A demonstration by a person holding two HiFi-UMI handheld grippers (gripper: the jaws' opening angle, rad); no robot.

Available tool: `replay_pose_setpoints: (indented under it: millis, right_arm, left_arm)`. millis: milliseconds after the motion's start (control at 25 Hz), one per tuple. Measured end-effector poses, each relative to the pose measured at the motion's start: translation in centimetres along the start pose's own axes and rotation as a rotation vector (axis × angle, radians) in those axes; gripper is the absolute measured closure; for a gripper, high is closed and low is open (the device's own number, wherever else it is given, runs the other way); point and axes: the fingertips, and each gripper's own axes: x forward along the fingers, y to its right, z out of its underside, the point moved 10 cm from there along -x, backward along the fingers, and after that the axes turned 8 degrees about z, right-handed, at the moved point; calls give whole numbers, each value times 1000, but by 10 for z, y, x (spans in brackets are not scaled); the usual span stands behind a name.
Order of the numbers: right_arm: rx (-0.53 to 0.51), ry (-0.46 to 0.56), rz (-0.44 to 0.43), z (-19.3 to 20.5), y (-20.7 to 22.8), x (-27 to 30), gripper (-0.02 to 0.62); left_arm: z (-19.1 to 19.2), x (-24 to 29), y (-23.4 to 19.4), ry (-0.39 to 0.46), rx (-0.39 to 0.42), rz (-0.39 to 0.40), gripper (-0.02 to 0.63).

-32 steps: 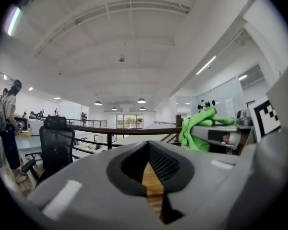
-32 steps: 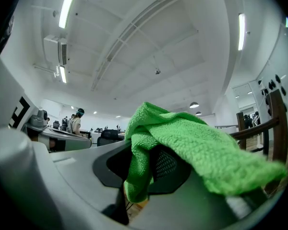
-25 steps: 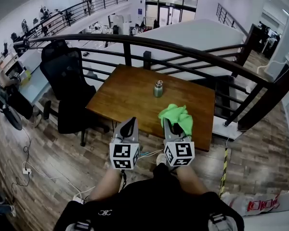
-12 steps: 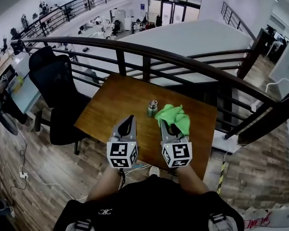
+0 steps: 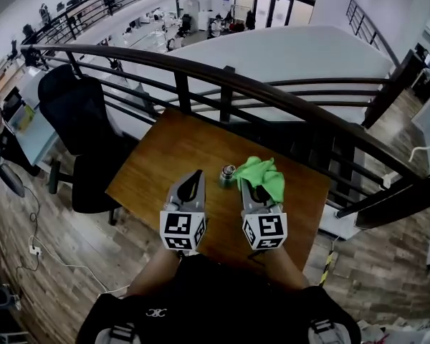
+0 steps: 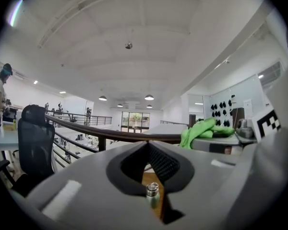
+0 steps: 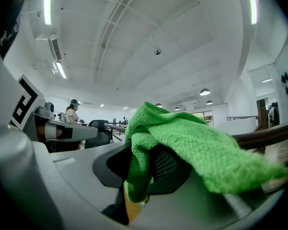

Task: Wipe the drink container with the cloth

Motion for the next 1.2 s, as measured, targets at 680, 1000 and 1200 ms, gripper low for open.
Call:
replay_pose_setpoints:
  millis: [680,1000,1200]
  right_arm:
    - [43,-118,132,40,15,33,528]
    - [48,-182,189,67,37,37,528]
    - [46,-237,196,89,41,40,528]
  left_arm:
    - [56,67,-39,-171,-16,230,538]
    - [117,111,-37,-277,-4,344,494]
    - [154,138,-37,-356,32,434,422]
